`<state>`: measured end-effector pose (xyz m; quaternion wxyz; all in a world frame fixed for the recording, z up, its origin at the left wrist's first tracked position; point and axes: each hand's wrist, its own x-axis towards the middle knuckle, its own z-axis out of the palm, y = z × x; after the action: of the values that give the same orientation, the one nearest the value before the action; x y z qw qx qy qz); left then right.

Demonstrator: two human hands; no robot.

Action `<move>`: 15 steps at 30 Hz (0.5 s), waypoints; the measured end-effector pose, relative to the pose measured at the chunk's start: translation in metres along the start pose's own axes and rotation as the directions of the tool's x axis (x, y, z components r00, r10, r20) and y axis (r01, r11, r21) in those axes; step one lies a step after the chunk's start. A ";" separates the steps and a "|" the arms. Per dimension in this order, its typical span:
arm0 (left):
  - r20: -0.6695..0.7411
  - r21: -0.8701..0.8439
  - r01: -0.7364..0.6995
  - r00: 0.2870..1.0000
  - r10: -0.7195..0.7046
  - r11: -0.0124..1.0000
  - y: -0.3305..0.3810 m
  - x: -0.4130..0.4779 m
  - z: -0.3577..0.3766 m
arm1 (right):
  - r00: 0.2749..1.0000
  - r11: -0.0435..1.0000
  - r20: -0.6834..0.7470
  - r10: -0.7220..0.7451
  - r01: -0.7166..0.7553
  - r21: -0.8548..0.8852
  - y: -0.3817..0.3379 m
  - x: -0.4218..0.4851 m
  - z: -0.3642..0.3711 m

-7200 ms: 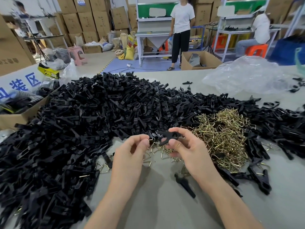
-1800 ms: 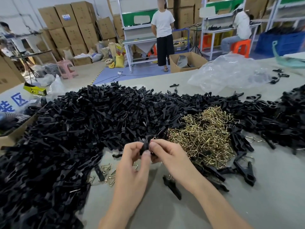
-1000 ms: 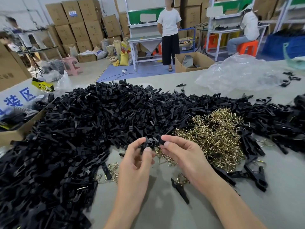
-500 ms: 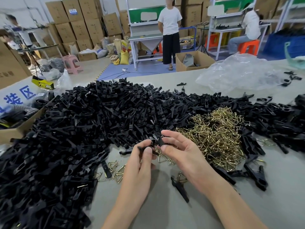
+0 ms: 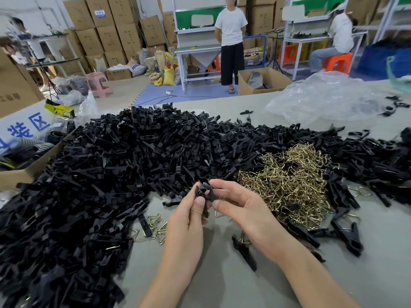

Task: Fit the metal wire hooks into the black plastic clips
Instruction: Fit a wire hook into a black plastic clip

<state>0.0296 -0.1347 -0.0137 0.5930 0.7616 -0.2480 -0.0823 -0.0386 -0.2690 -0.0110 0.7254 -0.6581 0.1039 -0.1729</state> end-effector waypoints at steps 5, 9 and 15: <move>0.013 0.035 -0.034 0.999 0.033 0.999 0.002 0.000 -0.001 | 1.000 1.000 -0.003 -0.015 0.015 -0.010 0.000 -0.001 -0.001; 0.012 0.033 -0.057 0.998 0.057 0.998 0.004 -0.001 -0.003 | 1.000 0.999 -0.009 -0.022 0.022 -0.045 -0.001 -0.002 0.000; 0.035 0.002 -0.059 0.998 0.059 0.998 0.005 0.001 -0.004 | 0.999 0.995 -0.020 -0.028 0.026 -0.101 0.000 -0.003 0.002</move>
<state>0.0307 -0.1326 -0.0081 0.5897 0.7532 -0.2809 -0.0779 -0.0401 -0.2660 -0.0107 0.6877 -0.6934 0.1114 -0.1841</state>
